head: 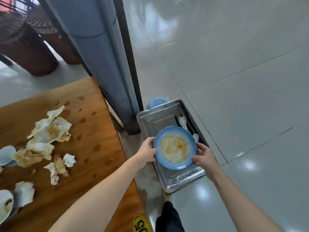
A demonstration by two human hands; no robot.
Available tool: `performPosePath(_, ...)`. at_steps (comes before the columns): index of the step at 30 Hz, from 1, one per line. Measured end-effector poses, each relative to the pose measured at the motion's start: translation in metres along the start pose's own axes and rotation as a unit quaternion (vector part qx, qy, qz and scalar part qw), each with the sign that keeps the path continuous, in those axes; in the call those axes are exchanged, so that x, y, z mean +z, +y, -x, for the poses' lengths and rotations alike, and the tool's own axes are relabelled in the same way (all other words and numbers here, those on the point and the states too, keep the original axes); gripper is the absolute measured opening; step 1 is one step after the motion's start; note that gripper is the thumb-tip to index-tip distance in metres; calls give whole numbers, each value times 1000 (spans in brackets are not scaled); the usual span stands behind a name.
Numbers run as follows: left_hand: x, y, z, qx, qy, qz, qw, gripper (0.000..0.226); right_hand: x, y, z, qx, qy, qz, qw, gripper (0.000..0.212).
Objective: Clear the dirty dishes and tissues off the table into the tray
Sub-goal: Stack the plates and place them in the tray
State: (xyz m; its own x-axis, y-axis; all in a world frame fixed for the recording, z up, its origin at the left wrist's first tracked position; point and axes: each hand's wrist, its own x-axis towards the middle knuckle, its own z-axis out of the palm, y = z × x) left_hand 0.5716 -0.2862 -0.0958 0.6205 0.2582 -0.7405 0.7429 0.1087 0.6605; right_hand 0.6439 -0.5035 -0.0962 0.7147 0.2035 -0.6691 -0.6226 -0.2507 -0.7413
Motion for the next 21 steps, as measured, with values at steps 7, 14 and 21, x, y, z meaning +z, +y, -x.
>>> performPosePath(7, 37, -13, -67, -100, 7, 83, 991, 62, -27, 21, -89, 66, -23, 32, 997, 55)
performPosePath(14, 51, -23, -131, -103, 17, 65, 992, 64, -27, 40, -158, 106, -25, 29, 994, 56)
performPosePath(21, 56, -38, -179, -119, 18, 37, 992, 59, -26, 53, -203, 110, -48, 73, 990, 70)
